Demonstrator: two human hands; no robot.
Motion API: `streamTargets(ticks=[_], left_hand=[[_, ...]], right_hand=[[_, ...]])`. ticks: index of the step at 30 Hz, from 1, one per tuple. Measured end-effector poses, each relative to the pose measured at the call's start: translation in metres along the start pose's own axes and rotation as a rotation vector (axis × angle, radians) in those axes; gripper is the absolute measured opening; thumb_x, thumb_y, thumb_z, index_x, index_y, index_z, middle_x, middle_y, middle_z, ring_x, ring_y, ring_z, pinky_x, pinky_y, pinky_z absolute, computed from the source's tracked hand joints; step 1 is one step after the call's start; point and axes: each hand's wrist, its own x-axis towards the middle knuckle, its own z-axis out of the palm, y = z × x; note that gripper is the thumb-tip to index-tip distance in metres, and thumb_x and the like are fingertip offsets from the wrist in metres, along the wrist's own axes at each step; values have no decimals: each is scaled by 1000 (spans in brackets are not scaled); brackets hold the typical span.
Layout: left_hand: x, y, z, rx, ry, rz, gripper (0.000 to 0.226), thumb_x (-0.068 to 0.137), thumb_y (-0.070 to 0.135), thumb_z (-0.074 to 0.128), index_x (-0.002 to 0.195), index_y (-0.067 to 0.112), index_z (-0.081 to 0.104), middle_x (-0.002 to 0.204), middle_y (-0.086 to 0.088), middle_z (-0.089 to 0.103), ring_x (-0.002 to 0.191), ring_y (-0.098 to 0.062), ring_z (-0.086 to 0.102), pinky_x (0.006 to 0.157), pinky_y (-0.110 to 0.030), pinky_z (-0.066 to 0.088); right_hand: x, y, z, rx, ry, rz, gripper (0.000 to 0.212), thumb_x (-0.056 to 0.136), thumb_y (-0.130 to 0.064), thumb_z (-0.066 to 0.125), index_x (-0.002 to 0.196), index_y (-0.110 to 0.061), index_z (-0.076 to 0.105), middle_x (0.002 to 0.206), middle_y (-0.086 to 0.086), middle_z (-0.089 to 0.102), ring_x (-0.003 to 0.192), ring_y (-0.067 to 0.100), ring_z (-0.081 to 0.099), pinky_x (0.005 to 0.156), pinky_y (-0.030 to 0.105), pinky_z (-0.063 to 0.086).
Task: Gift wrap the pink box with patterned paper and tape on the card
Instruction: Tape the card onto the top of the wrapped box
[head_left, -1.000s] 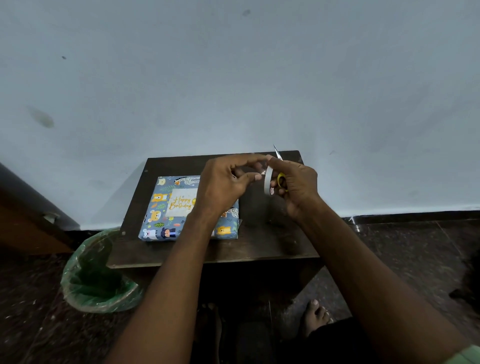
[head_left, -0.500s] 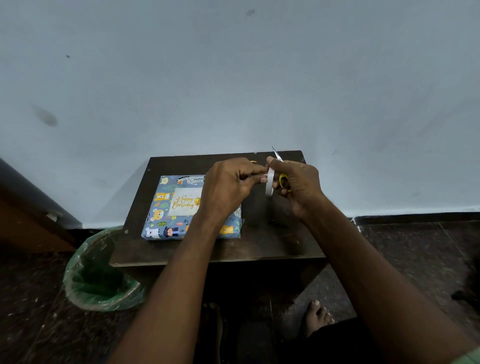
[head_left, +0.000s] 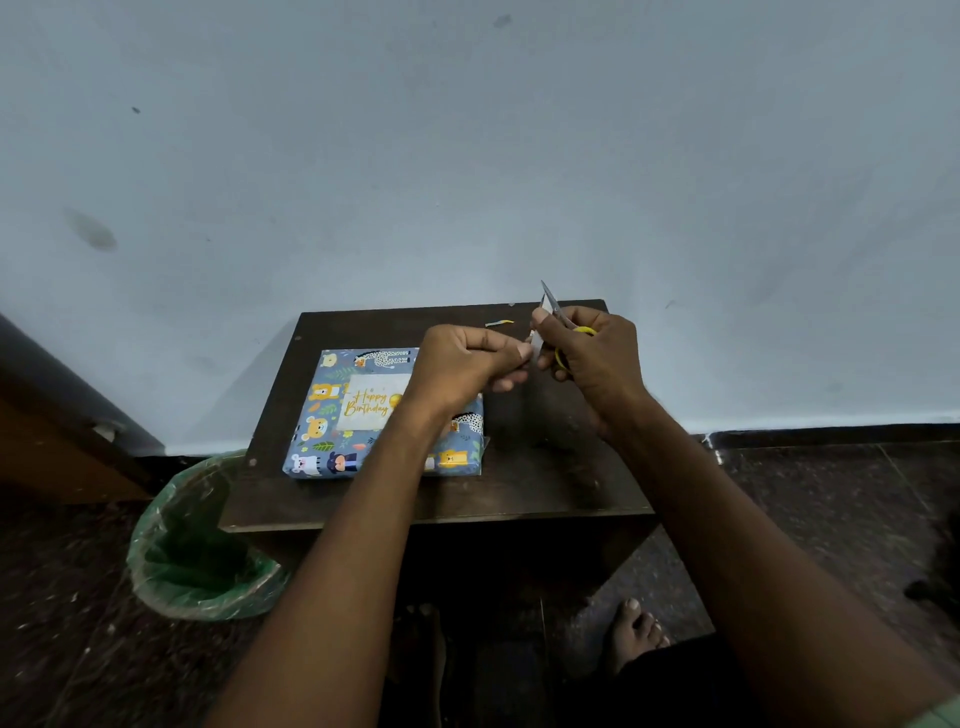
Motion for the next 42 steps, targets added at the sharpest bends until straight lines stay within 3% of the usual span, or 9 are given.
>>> streamTargets(ticks=[3,7,14,18,20,25,35,39,42], left_hand=[[-2,2,2,-161,-5,-156,11,96,9,77,99,-1,80,85,-10,81,75,-12,78,63,-17,60],[-1,1,2,-109,32,-168,15,100,11,72,90,4,80,78,-9,79,66,-12,74,59,-18,59],[3,-3,4,196,161,8,45,109,25,56,67,14,67,61,-3,69,49,-13,63,50,-23,49],[3,-6,-2,271,132,173,19,103,29,71,93,14,77,72,-1,75,57,-12,69,57,-28,57],[0,-6,-4,385,80,309,17,91,24,85,106,15,82,75,8,76,60,-1,66,63,-19,55],[1,-8,2,491,157,449,9,89,14,85,97,17,87,82,8,81,69,-3,75,67,-34,64],[2,-6,3,727,272,348,29,106,21,56,78,11,61,62,8,52,56,-13,50,57,-32,32],[-4,-2,7,446,227,161,41,109,23,52,74,7,64,54,-2,63,43,-8,59,49,-24,38],[-13,-1,10,241,264,185,32,111,23,53,88,12,72,74,-3,73,57,-16,71,49,-23,48]], right_hand=[[1,3,-1,-18,-56,-9,17,92,-19,79,81,-9,71,71,6,73,61,15,67,51,21,46],[2,5,-4,-44,-140,20,16,81,-5,85,92,-2,74,77,11,71,67,15,64,52,18,46],[3,7,-4,-84,-154,-32,8,88,-6,78,96,-4,77,72,5,66,67,14,59,52,18,45],[3,9,-2,-29,-88,21,10,87,-4,78,94,3,74,69,8,66,64,16,59,50,20,43],[4,9,-2,7,-73,64,9,86,-2,77,92,4,74,71,12,67,65,17,61,49,20,42],[2,8,-1,13,-94,138,7,86,0,75,91,4,72,65,5,66,54,10,56,49,20,39],[-5,5,5,-91,-170,-24,7,94,-8,73,89,-4,75,66,2,63,62,8,55,54,19,45],[-8,-3,2,-92,-104,-50,10,95,-9,71,91,-1,74,66,5,61,63,13,52,54,21,44],[-14,-7,-4,-54,-82,21,14,95,-8,71,91,5,71,63,6,59,61,14,52,52,23,42]])
